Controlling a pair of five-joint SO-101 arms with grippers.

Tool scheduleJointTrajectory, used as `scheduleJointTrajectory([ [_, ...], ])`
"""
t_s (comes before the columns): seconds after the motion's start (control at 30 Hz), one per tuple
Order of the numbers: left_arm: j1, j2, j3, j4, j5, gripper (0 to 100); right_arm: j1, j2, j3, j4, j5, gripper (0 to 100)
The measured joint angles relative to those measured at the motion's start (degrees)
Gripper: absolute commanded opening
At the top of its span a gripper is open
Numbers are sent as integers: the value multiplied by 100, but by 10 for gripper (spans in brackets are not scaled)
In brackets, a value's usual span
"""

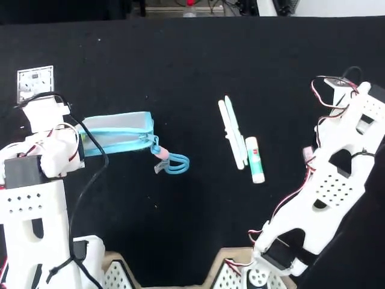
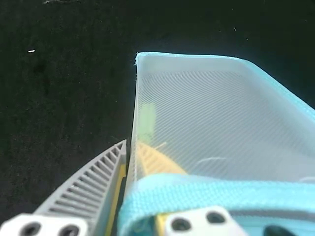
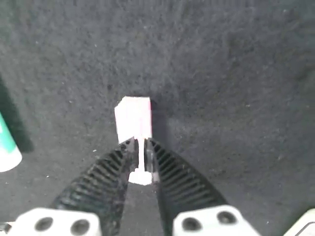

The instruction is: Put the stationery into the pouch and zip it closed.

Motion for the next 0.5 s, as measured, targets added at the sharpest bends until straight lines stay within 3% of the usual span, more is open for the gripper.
scheduleJointTrajectory([
  [0.27, 0, 0, 0, 0, 0, 30, -220, 0, -9, 0, 0, 222],
  [0.5, 0, 0, 0, 0, 0, 30, -475, 0, -9, 26, -35, 198],
])
